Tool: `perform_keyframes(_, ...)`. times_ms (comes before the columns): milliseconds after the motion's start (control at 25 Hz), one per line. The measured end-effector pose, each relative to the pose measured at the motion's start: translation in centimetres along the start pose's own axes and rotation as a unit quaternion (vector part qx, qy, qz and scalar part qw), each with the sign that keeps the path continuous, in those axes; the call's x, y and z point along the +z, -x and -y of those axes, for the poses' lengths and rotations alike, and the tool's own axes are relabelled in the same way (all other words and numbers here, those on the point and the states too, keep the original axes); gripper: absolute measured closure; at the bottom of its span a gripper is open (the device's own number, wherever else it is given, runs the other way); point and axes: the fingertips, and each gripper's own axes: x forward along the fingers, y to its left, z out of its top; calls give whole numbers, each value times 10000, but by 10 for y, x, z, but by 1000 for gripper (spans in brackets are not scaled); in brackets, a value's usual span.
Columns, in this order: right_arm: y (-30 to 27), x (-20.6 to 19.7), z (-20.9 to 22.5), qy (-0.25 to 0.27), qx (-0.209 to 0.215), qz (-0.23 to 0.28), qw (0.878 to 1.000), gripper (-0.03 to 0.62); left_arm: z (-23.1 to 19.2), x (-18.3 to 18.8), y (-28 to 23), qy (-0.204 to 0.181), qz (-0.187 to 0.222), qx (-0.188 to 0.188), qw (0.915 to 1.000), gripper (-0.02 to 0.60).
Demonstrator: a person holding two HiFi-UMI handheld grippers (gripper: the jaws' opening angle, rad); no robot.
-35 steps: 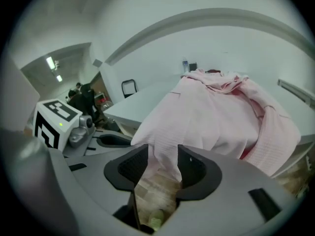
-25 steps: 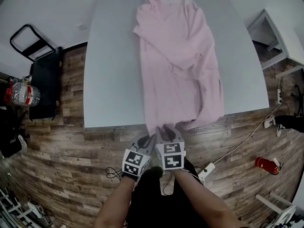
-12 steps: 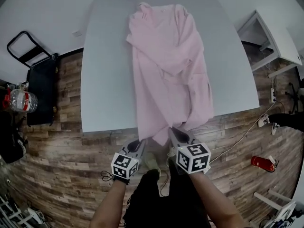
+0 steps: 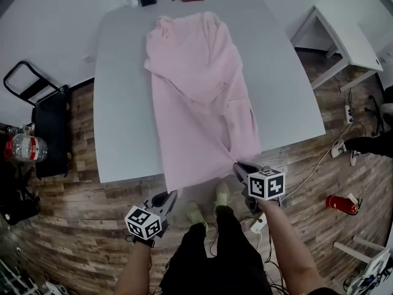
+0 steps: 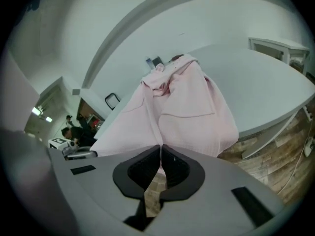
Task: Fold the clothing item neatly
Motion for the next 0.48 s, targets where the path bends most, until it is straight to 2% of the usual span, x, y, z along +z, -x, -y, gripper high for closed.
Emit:
perform_keyframes(200,-12,-27,15,626,-296,-160,9975,570,-13,-17,-6,32,-209,86,9997,574)
perform_keyframes(320,-10,-60,35,775,-230,-467,9956,452,-24,-32,-11,-16,-378,171,9991,574)
perform_keyframes(480,-18,-81,69,978,-15,-388,9944,365,-38,-44,-16,-160,-505,224,9983,574)
